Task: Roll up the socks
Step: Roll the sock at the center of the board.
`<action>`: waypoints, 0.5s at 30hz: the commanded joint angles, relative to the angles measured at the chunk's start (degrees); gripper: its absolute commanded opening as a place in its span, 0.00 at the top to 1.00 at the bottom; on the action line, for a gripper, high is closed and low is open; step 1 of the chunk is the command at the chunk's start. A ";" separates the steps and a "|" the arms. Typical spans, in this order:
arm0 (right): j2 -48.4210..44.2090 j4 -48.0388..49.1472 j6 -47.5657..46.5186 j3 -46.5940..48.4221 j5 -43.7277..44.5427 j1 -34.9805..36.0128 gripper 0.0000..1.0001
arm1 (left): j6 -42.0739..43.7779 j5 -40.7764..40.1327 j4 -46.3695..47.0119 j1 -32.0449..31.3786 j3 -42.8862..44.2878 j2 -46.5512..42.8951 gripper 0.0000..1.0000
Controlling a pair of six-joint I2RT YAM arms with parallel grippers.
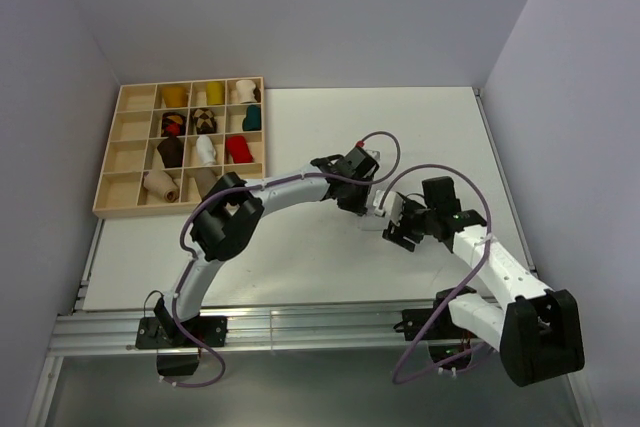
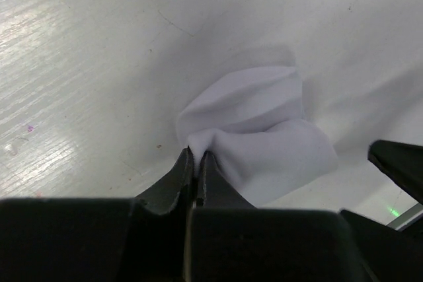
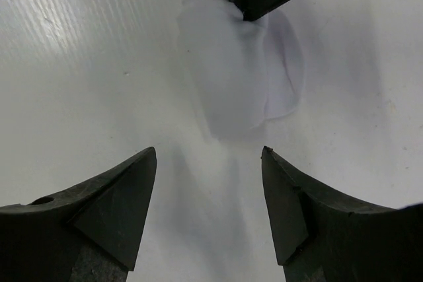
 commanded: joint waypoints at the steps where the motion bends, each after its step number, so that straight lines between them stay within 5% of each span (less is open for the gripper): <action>1: -1.04 8.74 -4.15 -1.95 5.73 2.78 0.28 | -0.17 2.62 -5.30 -0.36 0.79 2.77 1.00; 15: 0.44 20.26 -6.27 -7.67 16.80 13.95 0.32 | -0.78 6.84 -3.98 0.52 0.44 3.73 1.00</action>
